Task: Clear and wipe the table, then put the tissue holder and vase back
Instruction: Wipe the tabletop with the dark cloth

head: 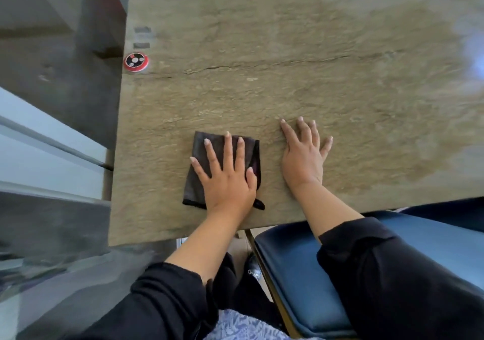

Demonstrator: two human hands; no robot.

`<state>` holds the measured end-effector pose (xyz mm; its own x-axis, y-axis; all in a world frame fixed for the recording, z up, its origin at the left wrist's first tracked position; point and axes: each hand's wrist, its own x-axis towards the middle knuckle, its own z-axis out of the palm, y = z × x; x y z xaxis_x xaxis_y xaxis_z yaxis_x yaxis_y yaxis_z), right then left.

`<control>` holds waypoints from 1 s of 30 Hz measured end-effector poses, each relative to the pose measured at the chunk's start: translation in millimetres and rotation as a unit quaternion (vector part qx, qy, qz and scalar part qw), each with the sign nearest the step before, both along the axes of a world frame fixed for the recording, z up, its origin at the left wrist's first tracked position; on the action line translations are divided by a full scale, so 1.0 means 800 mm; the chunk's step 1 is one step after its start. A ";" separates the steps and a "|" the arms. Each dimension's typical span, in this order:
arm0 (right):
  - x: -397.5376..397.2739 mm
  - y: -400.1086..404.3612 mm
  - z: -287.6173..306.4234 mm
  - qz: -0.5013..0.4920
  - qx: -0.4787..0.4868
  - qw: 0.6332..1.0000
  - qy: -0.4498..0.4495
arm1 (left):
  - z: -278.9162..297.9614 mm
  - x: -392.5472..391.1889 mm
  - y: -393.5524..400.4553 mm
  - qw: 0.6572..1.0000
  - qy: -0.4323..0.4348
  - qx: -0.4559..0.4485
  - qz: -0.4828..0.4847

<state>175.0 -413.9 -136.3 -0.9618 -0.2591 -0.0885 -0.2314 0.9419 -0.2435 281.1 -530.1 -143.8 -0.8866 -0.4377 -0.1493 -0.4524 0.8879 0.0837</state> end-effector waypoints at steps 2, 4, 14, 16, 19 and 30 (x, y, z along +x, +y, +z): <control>-0.009 0.010 0.005 0.010 -0.001 1.000 0.021 | 0.001 0.035 0.000 0.999 0.008 -0.010 -0.052; -0.021 0.028 0.010 0.051 0.005 0.998 0.036 | 0.001 0.059 -0.016 0.997 0.013 -0.009 -0.071; -0.035 0.044 -0.005 0.087 0.015 0.995 0.045 | -0.001 -0.107 -0.056 1.000 -0.001 0.004 0.021; -0.035 0.043 -0.006 0.086 0.016 0.995 0.044 | -0.002 -0.104 -0.031 0.999 0.012 -0.002 -0.030; -0.035 0.042 -0.007 0.084 0.018 0.995 0.043 | -0.001 -0.056 0.005 0.990 0.029 -0.006 -0.137; -0.023 0.029 0.003 0.011 -0.093 0.995 -0.017 | 0.001 0.022 -0.089 0.996 0.017 -0.008 -0.086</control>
